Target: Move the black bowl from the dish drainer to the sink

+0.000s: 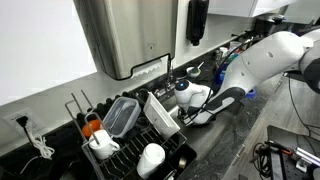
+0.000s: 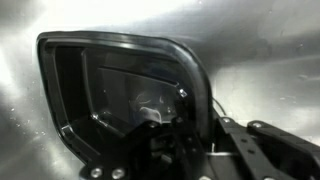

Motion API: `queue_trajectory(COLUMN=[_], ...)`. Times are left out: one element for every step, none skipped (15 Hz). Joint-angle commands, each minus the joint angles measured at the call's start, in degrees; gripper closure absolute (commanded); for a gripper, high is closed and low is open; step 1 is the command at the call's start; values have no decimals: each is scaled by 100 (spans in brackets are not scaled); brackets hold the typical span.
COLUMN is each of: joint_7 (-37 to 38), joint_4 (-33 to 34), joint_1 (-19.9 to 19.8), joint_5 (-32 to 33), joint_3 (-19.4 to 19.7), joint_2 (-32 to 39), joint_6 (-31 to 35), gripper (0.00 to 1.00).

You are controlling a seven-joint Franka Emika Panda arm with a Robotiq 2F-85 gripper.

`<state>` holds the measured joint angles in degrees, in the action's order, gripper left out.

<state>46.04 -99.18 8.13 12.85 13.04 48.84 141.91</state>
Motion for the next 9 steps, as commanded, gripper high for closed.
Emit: queue_trajectory(joint_7=[-206, -228, -242, -259, -262, -277, -282, -285, -273], joint_4=[236, 259, 288, 317, 323, 329, 334, 345, 363], joint_1=[82, 96, 111, 120, 145, 161, 180, 191, 205], joint_5=[39, 50, 58, 58, 74, 85, 100, 105, 102], joint_3=[129, 151, 174, 190, 219, 238, 262, 277, 296], joint_2=[249, 276, 309, 347, 370, 387, 404, 422, 442], joint_6=[-32, -52, -67, -87, -90, -100, -108, -124, -165], gripper=[94, 94, 94, 94, 94, 94, 94, 94, 94])
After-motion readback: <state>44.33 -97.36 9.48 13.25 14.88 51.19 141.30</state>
